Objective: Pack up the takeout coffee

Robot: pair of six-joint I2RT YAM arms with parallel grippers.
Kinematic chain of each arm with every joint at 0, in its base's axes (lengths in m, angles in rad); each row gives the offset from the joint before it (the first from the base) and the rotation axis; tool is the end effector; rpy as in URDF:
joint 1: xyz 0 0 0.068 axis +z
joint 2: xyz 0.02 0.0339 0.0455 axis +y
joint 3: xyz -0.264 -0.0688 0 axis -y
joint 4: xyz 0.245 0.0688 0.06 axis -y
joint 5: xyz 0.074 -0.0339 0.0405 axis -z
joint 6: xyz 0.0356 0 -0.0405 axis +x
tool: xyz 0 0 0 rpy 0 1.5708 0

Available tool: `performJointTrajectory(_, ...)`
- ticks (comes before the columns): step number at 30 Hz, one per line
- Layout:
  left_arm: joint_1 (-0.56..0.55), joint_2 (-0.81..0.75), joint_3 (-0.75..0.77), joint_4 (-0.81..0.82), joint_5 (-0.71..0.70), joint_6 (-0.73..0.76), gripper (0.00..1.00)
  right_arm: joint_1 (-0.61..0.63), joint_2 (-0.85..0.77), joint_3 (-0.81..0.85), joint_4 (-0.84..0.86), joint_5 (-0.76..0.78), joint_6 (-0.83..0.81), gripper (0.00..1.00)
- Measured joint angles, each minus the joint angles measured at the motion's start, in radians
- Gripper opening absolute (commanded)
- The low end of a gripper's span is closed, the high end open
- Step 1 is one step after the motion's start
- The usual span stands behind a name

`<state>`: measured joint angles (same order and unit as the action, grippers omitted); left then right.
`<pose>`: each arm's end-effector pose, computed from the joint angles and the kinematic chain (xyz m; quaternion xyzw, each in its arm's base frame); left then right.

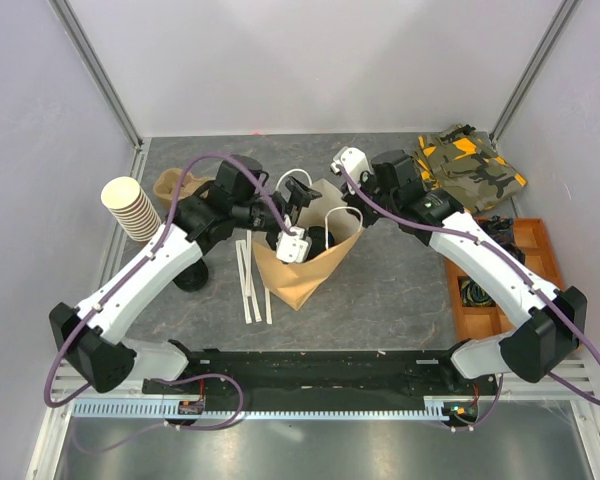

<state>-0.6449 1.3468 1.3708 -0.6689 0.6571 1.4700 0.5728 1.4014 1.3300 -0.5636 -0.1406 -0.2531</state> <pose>0.2159 -0.1896 0.3753 0.8085 0.2904 -0.0950 0.5030 0.2596 0.1733 0.3513 -0.3863 0.8028 0.1335 0.4342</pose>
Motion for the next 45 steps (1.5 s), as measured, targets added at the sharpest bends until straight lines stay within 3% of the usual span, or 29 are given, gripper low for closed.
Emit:
performJointTrajectory(7, 0.008, -0.111, -0.085, 0.184, 0.061, -0.053, 1.00, 0.000, -0.030, -0.034, 0.027, -0.010, -0.062, 0.00)
performJointTrajectory(17, 0.028, -0.200, -0.243, 0.531, 0.087, -0.241, 1.00, -0.001, -0.095, -0.089, 0.032, -0.087, -0.192, 0.00)
performJointTrajectory(27, 0.031, -0.209, -0.271, 0.812, 0.082, -0.436, 1.00, -0.001, -0.119, -0.097, 0.022, -0.150, -0.290, 0.00)
performJointTrajectory(41, 0.061, -0.136, -0.182, 0.925, -0.054, -0.720, 1.00, -0.001, -0.104, -0.057, -0.060, -0.215, -0.435, 0.00)
performJointTrajectory(45, 0.086, -0.104, -0.127, 0.904, -0.113, -0.798, 1.00, -0.001, -0.066, -0.020, -0.074, -0.215, -0.458, 0.12)
